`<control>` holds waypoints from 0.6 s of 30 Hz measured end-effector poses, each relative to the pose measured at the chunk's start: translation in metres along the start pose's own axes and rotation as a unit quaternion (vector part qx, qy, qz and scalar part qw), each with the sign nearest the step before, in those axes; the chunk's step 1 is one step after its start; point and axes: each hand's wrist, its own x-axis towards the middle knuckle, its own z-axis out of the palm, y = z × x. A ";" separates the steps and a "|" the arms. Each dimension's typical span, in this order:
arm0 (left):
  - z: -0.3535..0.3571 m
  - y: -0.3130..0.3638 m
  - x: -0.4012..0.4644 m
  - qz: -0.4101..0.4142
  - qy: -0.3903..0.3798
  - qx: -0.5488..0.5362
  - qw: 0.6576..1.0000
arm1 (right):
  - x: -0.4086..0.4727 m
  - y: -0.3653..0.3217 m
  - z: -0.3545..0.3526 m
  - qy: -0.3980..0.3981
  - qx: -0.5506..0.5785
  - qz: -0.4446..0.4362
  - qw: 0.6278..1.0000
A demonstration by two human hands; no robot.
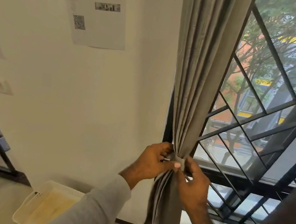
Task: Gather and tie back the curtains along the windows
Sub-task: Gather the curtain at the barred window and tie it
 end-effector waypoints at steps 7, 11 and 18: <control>-0.013 -0.005 0.020 -0.027 -0.011 -0.032 0.999 | 0.015 0.004 -0.016 -0.112 -0.003 -0.035 0.993; -0.013 -0.013 0.030 -0.043 -0.035 -0.059 0.997 | 0.032 0.004 -0.020 0.008 -0.087 -0.003 0.996; -0.022 -0.009 0.035 -0.029 -0.090 -0.069 0.993 | 0.036 0.016 -0.028 -0.094 -0.037 0.037 0.994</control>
